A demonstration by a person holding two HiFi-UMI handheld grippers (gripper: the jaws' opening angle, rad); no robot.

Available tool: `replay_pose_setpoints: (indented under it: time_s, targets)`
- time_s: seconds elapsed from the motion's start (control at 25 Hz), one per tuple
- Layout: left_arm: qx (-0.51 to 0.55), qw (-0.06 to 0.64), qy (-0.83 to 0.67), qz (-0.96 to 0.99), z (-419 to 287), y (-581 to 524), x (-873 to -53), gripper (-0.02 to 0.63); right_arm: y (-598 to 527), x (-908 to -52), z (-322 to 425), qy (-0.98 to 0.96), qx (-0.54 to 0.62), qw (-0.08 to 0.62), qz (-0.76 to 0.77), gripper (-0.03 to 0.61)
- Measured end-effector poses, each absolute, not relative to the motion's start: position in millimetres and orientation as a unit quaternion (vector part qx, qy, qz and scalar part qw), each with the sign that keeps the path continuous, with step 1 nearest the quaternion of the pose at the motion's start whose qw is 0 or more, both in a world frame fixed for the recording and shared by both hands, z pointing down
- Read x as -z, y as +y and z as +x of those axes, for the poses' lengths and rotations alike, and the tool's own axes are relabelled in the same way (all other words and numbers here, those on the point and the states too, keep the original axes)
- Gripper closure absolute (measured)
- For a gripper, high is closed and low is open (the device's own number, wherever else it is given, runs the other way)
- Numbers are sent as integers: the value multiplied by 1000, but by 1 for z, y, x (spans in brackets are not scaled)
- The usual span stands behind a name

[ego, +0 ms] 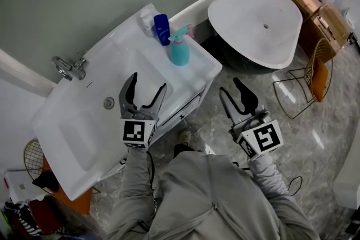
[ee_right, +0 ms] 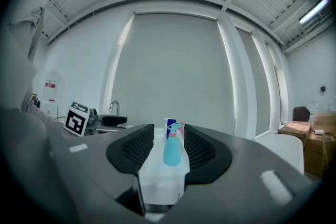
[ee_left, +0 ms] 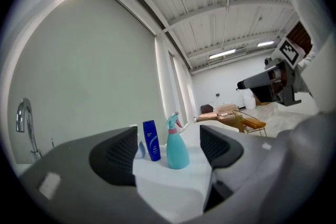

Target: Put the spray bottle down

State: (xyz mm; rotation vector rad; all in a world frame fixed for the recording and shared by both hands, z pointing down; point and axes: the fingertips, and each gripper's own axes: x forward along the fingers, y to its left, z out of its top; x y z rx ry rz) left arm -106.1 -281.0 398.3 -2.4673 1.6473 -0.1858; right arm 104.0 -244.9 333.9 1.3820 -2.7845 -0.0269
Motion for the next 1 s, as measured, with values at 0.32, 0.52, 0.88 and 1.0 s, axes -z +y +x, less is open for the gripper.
replay_pose_setpoints:
  time_s: [0.32, 0.52, 0.88, 1.0]
  targets:
    - [57, 74, 569, -817, -109, -255, -392, 218, -241, -340, 99, -900, 4, 14, 435, 416]
    - [40, 79, 581, -809, -106, -234, -374, 218, -239, -343, 98, -901, 1, 12, 434, 417]
    - [8, 71, 594, -801, -105, -211, -354, 218, -242, -347, 90, -903, -3, 18, 429, 416]
    - [-1, 52, 602, -797, -108, -209, -358, 218, -243, -349, 89, -903, -4, 18, 429, 417]
